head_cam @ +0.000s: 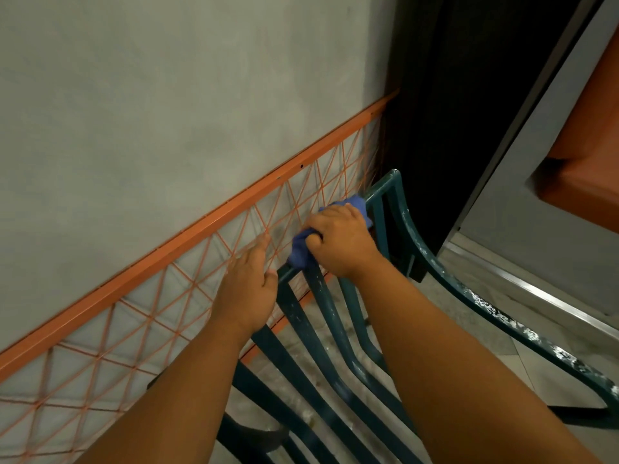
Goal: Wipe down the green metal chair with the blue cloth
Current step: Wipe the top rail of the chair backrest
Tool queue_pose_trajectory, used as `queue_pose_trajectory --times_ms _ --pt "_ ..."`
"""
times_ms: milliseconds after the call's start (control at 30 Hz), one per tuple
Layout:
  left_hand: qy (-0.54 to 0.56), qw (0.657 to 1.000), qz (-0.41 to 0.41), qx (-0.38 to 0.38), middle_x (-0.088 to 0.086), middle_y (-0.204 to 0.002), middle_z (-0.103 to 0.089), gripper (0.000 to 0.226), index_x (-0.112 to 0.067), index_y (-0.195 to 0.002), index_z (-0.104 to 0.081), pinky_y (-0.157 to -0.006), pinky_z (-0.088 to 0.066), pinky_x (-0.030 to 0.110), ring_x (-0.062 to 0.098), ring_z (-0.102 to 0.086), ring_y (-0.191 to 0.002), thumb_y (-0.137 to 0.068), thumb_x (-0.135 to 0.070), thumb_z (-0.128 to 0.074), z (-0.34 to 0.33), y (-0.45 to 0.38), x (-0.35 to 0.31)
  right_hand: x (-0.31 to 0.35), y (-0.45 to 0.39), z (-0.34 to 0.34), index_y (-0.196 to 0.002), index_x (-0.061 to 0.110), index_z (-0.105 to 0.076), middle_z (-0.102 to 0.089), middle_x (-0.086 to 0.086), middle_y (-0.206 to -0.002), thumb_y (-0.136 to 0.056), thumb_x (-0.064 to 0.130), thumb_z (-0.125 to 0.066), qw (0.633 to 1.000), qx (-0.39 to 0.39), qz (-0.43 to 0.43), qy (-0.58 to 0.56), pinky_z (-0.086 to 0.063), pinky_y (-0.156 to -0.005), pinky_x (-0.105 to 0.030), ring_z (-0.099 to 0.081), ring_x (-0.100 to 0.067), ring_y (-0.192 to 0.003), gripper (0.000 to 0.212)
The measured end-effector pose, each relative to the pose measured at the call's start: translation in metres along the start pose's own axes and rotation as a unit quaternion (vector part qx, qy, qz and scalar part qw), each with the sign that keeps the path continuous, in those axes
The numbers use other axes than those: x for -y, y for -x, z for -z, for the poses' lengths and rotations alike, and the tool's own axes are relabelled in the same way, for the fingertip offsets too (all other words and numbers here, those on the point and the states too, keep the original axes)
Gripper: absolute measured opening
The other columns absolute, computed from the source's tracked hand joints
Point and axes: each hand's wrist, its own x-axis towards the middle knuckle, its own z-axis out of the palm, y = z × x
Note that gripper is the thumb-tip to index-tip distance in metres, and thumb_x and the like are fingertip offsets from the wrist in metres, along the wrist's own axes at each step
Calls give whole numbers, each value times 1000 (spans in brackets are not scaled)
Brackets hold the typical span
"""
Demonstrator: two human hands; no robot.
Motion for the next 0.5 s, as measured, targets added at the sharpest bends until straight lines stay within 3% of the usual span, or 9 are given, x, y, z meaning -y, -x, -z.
queue_pose_trajectory --times_ms 100,167,267,367,433,500 --pt "-2 1000 -2 0 1 -153 -31 56 -24 -149 -22 -112 -29 38 21 -30 -138 -97 -16 -40 -1 0 3 22 -13 3 -114 14 -60 -58 -11 -122 -86 41 -49 986 76 -118 87 -8 -117 -53 -39 -33 -129 40" --pt "5 1000 -2 -1 1 -153 -31 56 -24 -149 -22 -113 -28 38 21 -30 -139 -97 -17 -43 -1 -1 4 44 -11 -5 -118 13 -58 -58 -15 -125 -88 41 -50 979 106 -94 144 -11 -116 -56 -40 -37 -129 43" --pt "17 1000 -2 -7 3 -151 -35 56 -22 -148 -25 -111 -31 38 21 -34 -136 -96 -16 -46 0 -3 3 48 16 -25 -99 15 -66 -66 -7 -102 -86 29 -42 999 13 30 10 -20 -112 -52 -52 -31 -112 31" --pt "30 1000 0 -4 2 -151 -35 55 -21 -148 -26 -109 -31 33 19 -35 -136 -97 -19 -46 0 -3 1 16 39 -37 -110 19 -66 -63 -1 -116 -87 23 -43 989 -69 86 -103 -16 -116 -51 -45 -28 -127 33" --pt "26 1000 -4 -5 1 -152 -33 56 -21 -148 -25 -109 -31 32 18 -34 -137 -97 -18 -46 -1 -3 2 8 37 -40 -117 17 -64 -58 -5 -128 -90 23 -40 988 -97 42 -115 -11 -117 -53 -34 -32 -137 37" --pt "18 1000 -6 -8 0 -151 -35 56 -22 -148 -25 -108 -33 34 18 -36 -136 -96 -16 -46 -1 -3 3 21 30 -45 -122 14 -61 -50 -10 -139 -91 18 -42 975 -143 -57 -160 -12 -116 -59 -20 -36 -144 37"
